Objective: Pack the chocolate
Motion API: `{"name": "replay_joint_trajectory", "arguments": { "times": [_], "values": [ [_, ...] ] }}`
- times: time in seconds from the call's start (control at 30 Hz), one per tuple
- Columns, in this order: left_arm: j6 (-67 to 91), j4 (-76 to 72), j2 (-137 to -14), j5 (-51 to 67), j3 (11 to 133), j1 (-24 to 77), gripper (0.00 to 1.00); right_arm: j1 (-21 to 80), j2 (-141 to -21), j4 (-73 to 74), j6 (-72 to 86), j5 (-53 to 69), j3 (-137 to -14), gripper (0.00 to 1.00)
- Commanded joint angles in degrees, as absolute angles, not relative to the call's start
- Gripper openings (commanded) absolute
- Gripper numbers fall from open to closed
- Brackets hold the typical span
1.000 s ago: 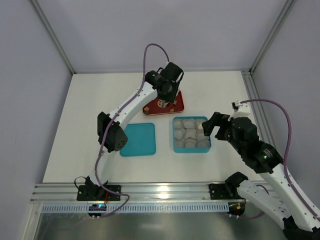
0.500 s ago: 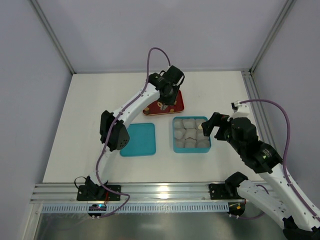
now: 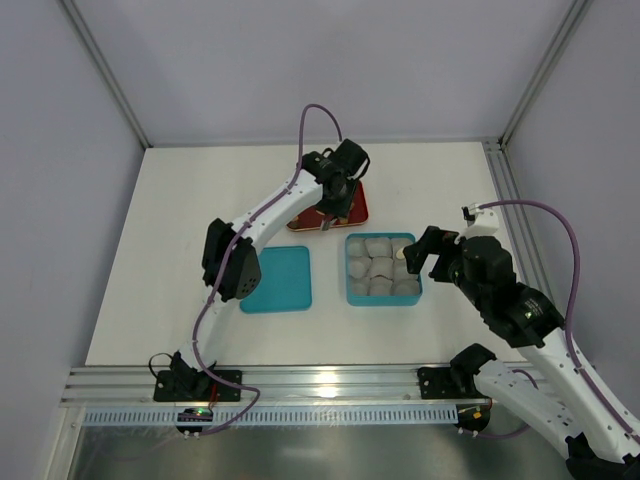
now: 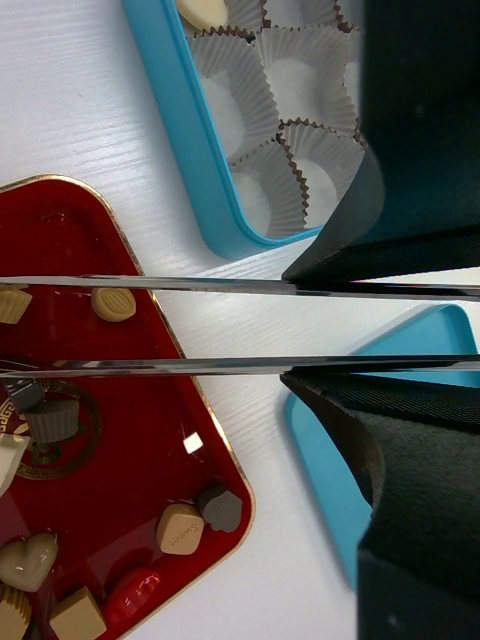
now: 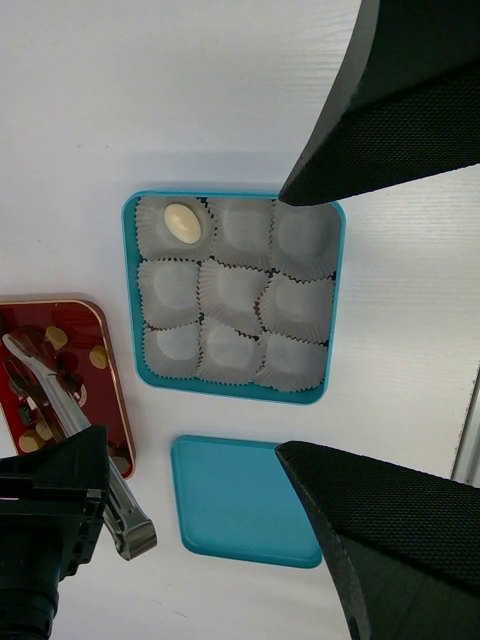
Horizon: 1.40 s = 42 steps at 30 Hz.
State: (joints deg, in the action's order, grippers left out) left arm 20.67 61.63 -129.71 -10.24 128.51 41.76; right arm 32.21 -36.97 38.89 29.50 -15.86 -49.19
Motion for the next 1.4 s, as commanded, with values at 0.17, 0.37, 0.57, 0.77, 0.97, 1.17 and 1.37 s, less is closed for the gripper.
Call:
{"name": "replay_joint_trajectory", "arguments": {
  "times": [0.17, 0.37, 0.57, 0.77, 0.97, 1.17, 1.37],
  "values": [
    [20.8, 59.3, -128.7, -9.4, 129.0, 41.9, 0.38, 32.5, -36.4, 37.4, 29.4, -16.2, -49.1, 1.00],
    [20.8, 59.9, -128.3, -9.2, 129.2, 41.9, 0.38, 32.5, -36.4, 37.4, 29.7, -16.3, -49.0, 1.00],
    [20.2, 60.0, -128.1, -8.8, 129.1, 42.3, 0.38, 32.5, -36.4, 37.3, 29.8, -16.1, -49.0, 1.00],
    [20.0, 60.2, -128.2, -8.4, 129.4, 42.5, 0.39, 32.5, -36.3, 37.4, 29.8, -16.2, -48.8, 1.00],
    [20.0, 60.6, -128.1, -8.5, 129.5, 42.6, 0.40, 32.5, -36.3, 37.3, 29.7, -16.2, -48.7, 1.00],
    [20.0, 61.2, -128.3, -8.8, 129.6, 42.6, 0.39, 32.5, -36.3, 37.1, 29.9, -16.0, -48.4, 1.00],
    [19.9, 61.3, -128.4, -8.9, 129.6, 42.6, 0.37, 32.5, -36.4, 37.0, 30.0, -15.9, -48.1, 1.00]
  ]
}}
